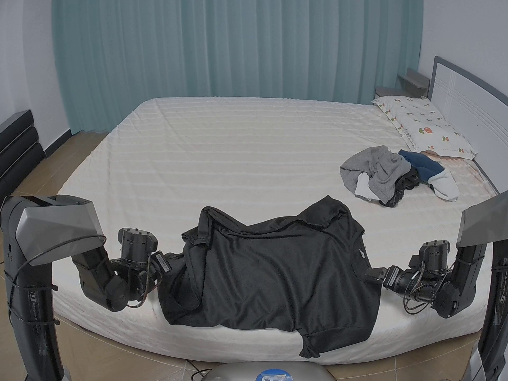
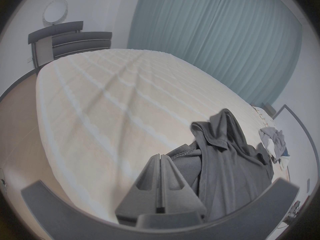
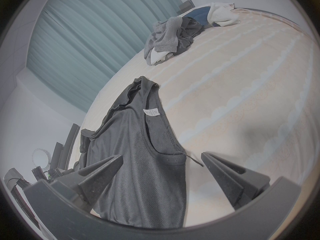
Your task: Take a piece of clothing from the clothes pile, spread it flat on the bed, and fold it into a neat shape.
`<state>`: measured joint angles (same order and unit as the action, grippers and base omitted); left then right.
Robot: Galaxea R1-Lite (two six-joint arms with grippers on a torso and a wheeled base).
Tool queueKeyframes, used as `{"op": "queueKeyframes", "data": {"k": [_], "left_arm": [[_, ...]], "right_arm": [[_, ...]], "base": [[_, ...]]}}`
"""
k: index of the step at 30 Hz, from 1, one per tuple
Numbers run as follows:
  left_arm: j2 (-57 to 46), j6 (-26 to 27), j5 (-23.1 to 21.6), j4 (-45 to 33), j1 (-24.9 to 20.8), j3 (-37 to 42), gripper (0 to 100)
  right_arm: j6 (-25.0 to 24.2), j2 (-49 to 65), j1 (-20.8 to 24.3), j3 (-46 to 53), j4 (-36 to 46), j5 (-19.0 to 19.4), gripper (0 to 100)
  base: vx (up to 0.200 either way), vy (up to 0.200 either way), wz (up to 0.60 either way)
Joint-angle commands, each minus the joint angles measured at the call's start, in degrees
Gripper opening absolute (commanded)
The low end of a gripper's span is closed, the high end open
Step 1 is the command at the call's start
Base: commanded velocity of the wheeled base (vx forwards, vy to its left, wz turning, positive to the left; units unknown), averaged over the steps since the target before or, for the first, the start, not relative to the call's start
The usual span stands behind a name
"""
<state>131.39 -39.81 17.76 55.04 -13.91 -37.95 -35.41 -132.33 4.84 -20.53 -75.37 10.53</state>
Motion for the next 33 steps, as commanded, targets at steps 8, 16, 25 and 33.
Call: {"op": "queueKeyframes", "data": {"k": [8, 16, 25, 33], "left_arm": [[0.18, 1.05, -3.96, -0.02, 6.88, -1.6, 0], [3.35, 1.14, -4.93, 0.33, 8.64, -1.87, 0], [0.27, -0.18, -5.02, 0.68, 9.43, -3.1, 100], [-4.39, -8.17, -8.36, 0.59, 4.07, -2.74, 100]], "right_arm": [[-0.01, -0.3, -0.09, -0.04, -0.04, 0.01, 100], [-0.01, -0.3, -0.09, -0.04, -0.04, 0.1, 100], [-0.01, 0.05, -0.09, -0.04, -0.12, 0.1, 100], [-0.09, -0.03, 0.17, -0.04, -0.12, 0.1, 100]], "base": [[0.0, 0.0, 0.0], [0.0, 0.0, 0.0], [0.0, 0.0, 0.0], [0.0, 0.0, 0.0]]}}
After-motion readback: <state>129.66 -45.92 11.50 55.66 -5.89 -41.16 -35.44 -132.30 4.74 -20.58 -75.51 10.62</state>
